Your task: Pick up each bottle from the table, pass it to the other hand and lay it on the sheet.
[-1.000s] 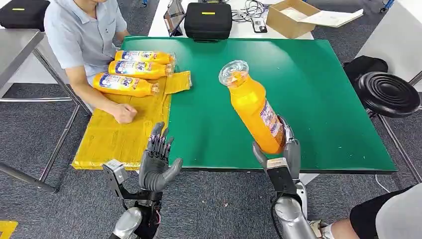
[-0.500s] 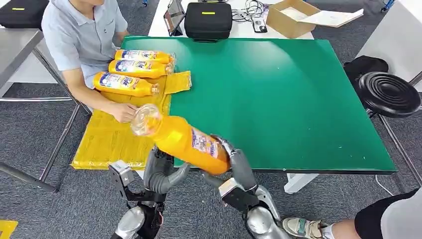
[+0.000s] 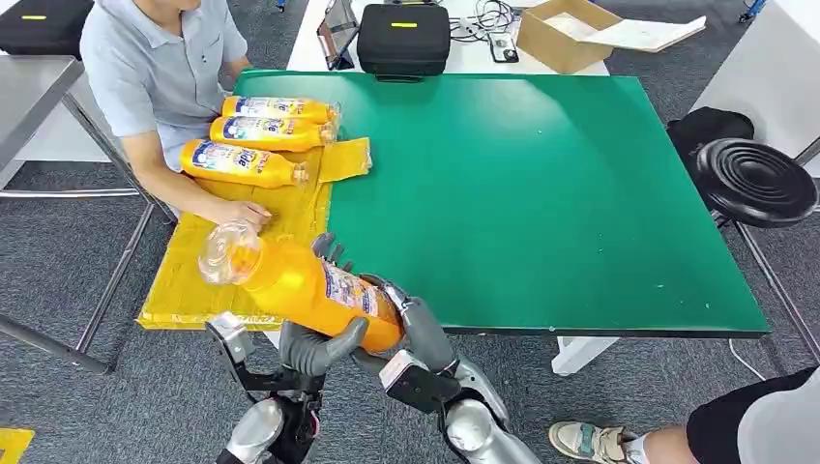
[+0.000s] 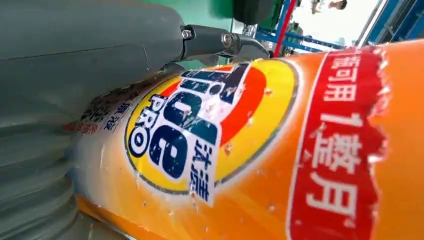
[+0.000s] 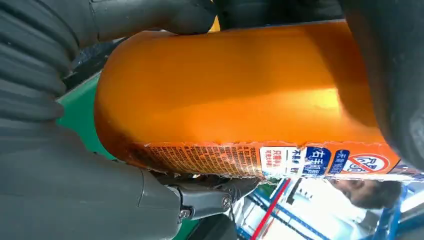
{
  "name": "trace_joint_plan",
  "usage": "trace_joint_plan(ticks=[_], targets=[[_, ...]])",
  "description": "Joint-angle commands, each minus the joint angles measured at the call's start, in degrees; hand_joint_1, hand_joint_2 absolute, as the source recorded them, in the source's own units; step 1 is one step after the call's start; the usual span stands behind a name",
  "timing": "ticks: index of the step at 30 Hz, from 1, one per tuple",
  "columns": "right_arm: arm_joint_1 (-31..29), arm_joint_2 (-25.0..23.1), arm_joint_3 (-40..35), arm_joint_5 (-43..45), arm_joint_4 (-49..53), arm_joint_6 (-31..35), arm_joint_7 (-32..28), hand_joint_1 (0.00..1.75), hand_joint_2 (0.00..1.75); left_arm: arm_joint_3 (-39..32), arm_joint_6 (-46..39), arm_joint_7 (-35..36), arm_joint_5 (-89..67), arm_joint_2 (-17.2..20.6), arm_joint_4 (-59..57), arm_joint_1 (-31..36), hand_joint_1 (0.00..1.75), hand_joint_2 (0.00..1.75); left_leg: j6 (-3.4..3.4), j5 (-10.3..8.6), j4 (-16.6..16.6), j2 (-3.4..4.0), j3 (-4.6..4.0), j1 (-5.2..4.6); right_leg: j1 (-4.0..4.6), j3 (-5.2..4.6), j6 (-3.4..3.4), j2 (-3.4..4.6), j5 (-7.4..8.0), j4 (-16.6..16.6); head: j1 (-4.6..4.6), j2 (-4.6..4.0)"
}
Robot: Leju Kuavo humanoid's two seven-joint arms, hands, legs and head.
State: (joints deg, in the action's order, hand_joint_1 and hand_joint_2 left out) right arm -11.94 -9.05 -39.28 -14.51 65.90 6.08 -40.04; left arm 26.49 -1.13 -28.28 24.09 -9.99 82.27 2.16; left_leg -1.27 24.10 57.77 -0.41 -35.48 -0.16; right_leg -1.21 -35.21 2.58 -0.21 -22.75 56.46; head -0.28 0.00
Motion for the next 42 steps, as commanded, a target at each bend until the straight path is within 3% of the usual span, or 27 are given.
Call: trace_joint_plan(ticks=[1, 9, 10, 11, 14, 15, 16, 20, 27, 31, 34, 36, 40, 42], targets=[[-1.77, 0.62, -2.22, -0.1, -7.54, -3.23, 0.54, 1.75, 1.75, 1.87, 3.25, 0.26, -2.06, 1.42, -0.31, 1.46, 0.0, 1.75, 0.1, 0.17, -0.01, 0.0, 0.39, 0.11, 0.12, 0.43, -0.15, -0.02, -0.15, -0.07, 0.0, 0.0], [-1.59, 0.57, -2.5, -0.33, -7.59, -3.62, 0.59, 1.75, 1.75, 1.77, 3.15, 0.44, -2.22, 1.37, -1.12, 2.05, 0.0, 1.75, 0.1, 0.11, -0.02, -0.09, 0.31, 0.09, 0.11, 0.37, -0.14, -0.11, -0.12, -0.07, 0.0, 0.0], [-1.63, 0.61, -2.91, -0.75, -7.59, -3.76, 0.53, 1.75, 1.75, 1.61, 3.1, 0.44, -2.21, 1.11, -1.68, 2.31, 1.5, 1.75, 0.07, 0.06, -0.04, -0.09, 0.2, 0.06, 0.06, 0.25, -0.1, -0.1, -0.07, -0.07, 0.0, 0.0], [-1.62, 0.65, -3.43, -1.18, -7.64, -4.22, 0.41, 1.75, 1.75, 1.69, 3.87, 0.36, -2.38, 1.09, -2.18, 2.73, 1.75, 1.75, 0.1, 0.12, -0.03, -0.09, 0.34, 0.12, 0.13, 0.41, -0.15, -0.11, -0.13, -0.1, 0.0, 0.0], [-1.16, 0.68, -4.51, -1.63, -8.25, -5.77, 0.65, 1.69, 1.75, 0.87, 8.48, 2.02, 0.94, 1.02, -3.66, 3.34, 1.75, 1.75, 0.09, 0.09, -0.04, -0.11, 0.29, 0.1, 0.12, 0.35, -0.13, -0.13, -0.1, -0.1, 0.0, 0.0], [-0.97, 0.77, -4.83, -1.13, -8.28, -7.51, 0.68, 0.03, 1.75, 0.5, 9.91, 2.05, 1.69, 1.11, -4.01, 3.38, 1.75, 1.75, 0.11, 0.17, -0.02, -0.12, 0.43, 0.12, 0.14, 0.5, -0.18, -0.14, -0.18, -0.08, 0.0, 0.0], [-0.53, 0.92, -5.04, -1.48, -7.91, -7.42, 0.41, 0.0, 0.0, 0.08, 12.05, 2.51, 3.15, 1.14, -4.52, 3.46, 1.75, 1.75, 0.07, 0.06, -0.06, -0.11, 0.25, 0.08, 0.1, 0.3, -0.11, -0.12, -0.08, -0.1, 0.02, 0.0], [1.32, 1.83, -4.48, -2.97, -5.95, -5.4, 0.76, 0.0, 0.0, -1.61, 17.04, 4.19, 5.64, 1.07, -5.83, 3.18, 1.75, 1.75, 0.07, 0.08, -0.07, -0.13, 0.31, 0.08, 0.09, 0.36, -0.11, -0.16, -0.1, -0.12, 0.02, 0.0], [7.34, 2.7, 1.75, -2.73, 2.0, -0.98, 1.64, 0.0, 0.0, -4.23, 14.34, 3.88, 2.35, 1.0, -5.04, 1.9, 1.75, 1.75, 0.05, 0.05, -0.04, -0.13, 0.18, 0.01, 0.02, 0.21, -0.08, -0.18, -0.11, -0.06, 0.02, 0.0], [7.41, 2.78, 1.98, -2.7, 2.63, -0.93, 1.75, 0.0, 0.0, -4.64, 14.46, 3.86, 2.46, 1.2, -4.88, 2.12, 1.75, 1.75, 0.1, 0.15, 0.0, -0.08, 0.3, 0.09, 0.11, 0.35, -0.14, -0.15, -0.16, -0.06, 0.02, 0.0], [9.36, 2.14, 4.52, -2.78, 4.83, 3.27, 1.4, 0.0, 0.0, -5.99, 2.64, 4.39, -4.57, 0.82, -7.21, 4.16, 1.75, 1.75, 0.04, 0.02, -0.03, -0.04, 0.07, 0.01, 0.03, 0.07, -0.07, -0.1, -0.04, -0.05, 0.0, 0.0], [10.0, 1.99, 5.65, -2.3, 6.67, 5.41, 0.05, 0.0, 0.0, -6.96, 0.73, 4.96, -5.23, 1.41, -9.29, 5.94, 1.75, 1.75, 0.09, 0.08, 0.0, -0.13, 0.22, 0.07, 0.09, 0.27, -0.13, -0.2, -0.12, -0.05, 0.02, 0.0], [10.16, 2.11, 7.21, -2.34, 9.14, 10.46, 0.04, 0.0, 0.0, -11.37, -10.83, 4.51, -10.85, 2.73, -12.63, 8.35, 1.75, 1.75, 0.09, 0.07, -0.02, 0.0, 0.23, 0.06, 0.08, 0.24, -0.13, -0.03, -0.07, -0.06, 0.02, 0.0], [10.04, 2.73, 7.02, -0.67, 10.56, 14.6, 0.04, 0.0, 0.0, -13.07, -22.39, 1.07, -19.25, 3.15, -14.54, 9.97, 1.75, 1.75, 0.05, 0.01, -0.04, 0.08, 0.11, 0.0, 0.02, 0.08, -0.1, 0.01, 0.02, -0.03, 0.0, 0.0]])
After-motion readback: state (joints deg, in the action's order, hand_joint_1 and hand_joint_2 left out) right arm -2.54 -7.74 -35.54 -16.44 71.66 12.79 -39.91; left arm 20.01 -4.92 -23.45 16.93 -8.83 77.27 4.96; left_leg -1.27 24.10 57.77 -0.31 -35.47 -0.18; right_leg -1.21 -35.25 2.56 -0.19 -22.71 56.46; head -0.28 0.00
